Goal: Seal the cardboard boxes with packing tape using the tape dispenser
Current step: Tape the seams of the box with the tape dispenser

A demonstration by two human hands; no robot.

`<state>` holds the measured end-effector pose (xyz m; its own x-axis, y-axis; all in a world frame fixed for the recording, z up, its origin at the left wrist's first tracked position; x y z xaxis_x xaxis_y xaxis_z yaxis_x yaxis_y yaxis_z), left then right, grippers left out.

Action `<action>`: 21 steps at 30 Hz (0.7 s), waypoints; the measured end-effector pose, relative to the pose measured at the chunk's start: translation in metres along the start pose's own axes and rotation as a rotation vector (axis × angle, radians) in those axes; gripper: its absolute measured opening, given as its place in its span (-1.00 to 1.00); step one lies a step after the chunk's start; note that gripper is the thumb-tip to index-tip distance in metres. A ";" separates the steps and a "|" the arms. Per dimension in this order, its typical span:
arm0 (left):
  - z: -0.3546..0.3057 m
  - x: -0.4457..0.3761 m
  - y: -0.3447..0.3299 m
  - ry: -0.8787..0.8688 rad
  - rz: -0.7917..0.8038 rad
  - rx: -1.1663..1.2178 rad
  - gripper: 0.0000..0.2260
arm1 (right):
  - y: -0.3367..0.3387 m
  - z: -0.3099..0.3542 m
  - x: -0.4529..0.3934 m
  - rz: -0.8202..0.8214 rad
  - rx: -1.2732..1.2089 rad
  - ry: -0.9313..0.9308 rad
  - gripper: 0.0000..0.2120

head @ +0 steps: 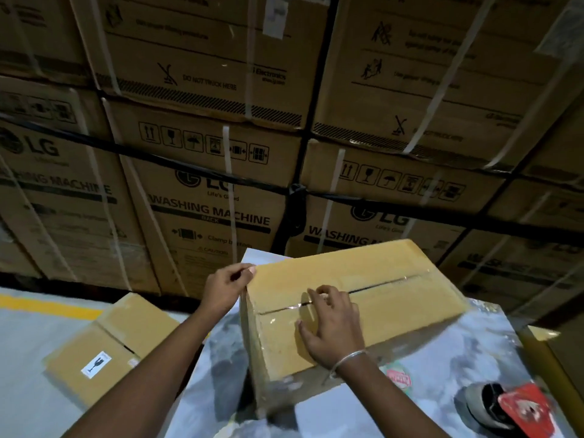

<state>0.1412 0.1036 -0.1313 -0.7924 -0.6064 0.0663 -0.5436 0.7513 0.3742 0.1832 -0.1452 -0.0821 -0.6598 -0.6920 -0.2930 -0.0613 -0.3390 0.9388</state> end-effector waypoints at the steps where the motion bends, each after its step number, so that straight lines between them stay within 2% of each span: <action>1: 0.003 0.013 0.003 0.007 -0.027 0.023 -0.85 | 0.001 -0.011 0.003 0.013 -0.005 -0.028 -0.38; 6: 0.003 0.072 0.002 0.025 -0.087 0.094 -0.96 | 0.002 -0.054 0.012 0.156 -0.189 -0.080 -0.41; 11: 0.001 0.114 -0.021 0.048 -0.029 0.065 -0.93 | 0.025 -0.082 0.024 0.074 -0.339 -0.017 -0.76; 17: -0.011 0.156 -0.037 0.035 -0.096 -0.122 -0.93 | 0.039 -0.104 0.038 0.008 -0.327 -0.040 -0.82; 21: -0.013 0.170 -0.044 0.120 -0.081 -0.108 -0.92 | 0.044 -0.121 0.051 -0.024 -0.248 -0.104 -0.81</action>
<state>0.0343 -0.0358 -0.1240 -0.7049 -0.6954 0.1397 -0.5662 0.6703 0.4797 0.2370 -0.2724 -0.0774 -0.7345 -0.6172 -0.2820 0.0996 -0.5091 0.8549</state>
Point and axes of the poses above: each hand's wrist, its own x-axis away from the middle knuckle, its own y-axis out of the back of the hand, z = x × y, the point moved 10 cm from there along -x, towards the middle knuckle, and after that the axes turned 7 degrees about y, right-handed, at the moved point
